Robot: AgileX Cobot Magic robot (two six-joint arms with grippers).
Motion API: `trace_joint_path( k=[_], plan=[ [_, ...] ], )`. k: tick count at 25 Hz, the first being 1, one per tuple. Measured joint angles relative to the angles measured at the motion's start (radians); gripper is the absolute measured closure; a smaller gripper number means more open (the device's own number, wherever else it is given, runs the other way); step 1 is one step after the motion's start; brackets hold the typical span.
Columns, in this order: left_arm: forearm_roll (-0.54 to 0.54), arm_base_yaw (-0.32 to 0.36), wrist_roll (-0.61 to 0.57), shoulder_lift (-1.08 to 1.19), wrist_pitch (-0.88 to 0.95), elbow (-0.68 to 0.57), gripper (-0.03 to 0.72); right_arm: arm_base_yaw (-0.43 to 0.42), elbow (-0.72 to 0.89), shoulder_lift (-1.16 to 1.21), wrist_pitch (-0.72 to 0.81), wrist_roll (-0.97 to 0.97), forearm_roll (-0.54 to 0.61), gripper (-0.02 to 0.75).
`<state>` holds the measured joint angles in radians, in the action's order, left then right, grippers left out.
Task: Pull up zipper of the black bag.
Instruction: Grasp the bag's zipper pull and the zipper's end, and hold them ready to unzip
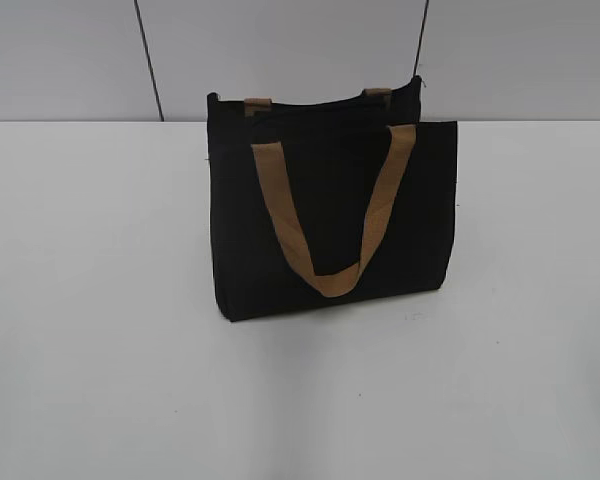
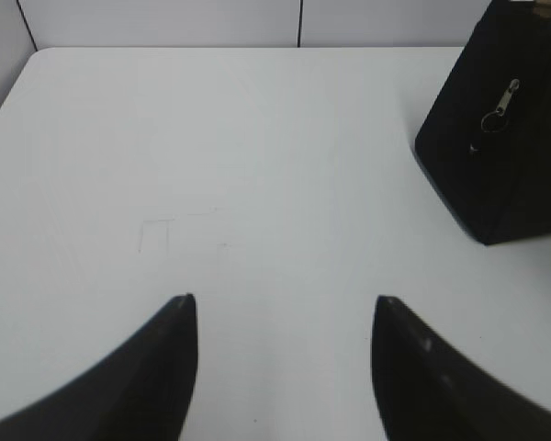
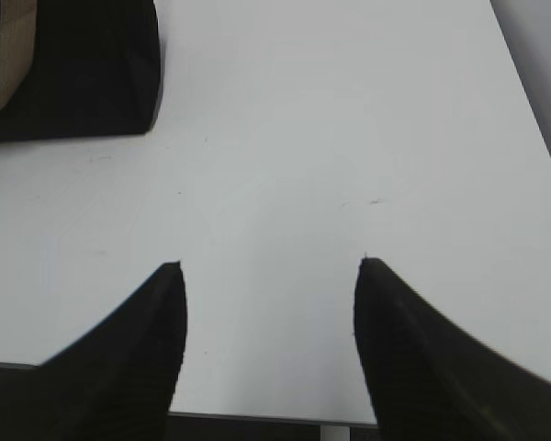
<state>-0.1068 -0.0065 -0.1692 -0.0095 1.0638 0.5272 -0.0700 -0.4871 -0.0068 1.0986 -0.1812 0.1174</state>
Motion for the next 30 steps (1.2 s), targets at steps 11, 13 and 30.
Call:
trace_joint_path(
  k=[11,13,30],
  plan=[
    [0.000,0.000,0.000,0.000,0.000,0.000,0.235,0.000,0.000,0.000,0.000,0.000,0.000,0.286],
    [0.000,0.000,0.000,0.000,0.000,0.000,0.235,0.000,0.000,0.000,0.000,0.000,0.000,0.286],
    [0.001,0.000,0.000,0.016,-0.215,0.050,0.218,0.000,0.000,0.000,0.000,0.000,0.000,0.286]
  ],
)
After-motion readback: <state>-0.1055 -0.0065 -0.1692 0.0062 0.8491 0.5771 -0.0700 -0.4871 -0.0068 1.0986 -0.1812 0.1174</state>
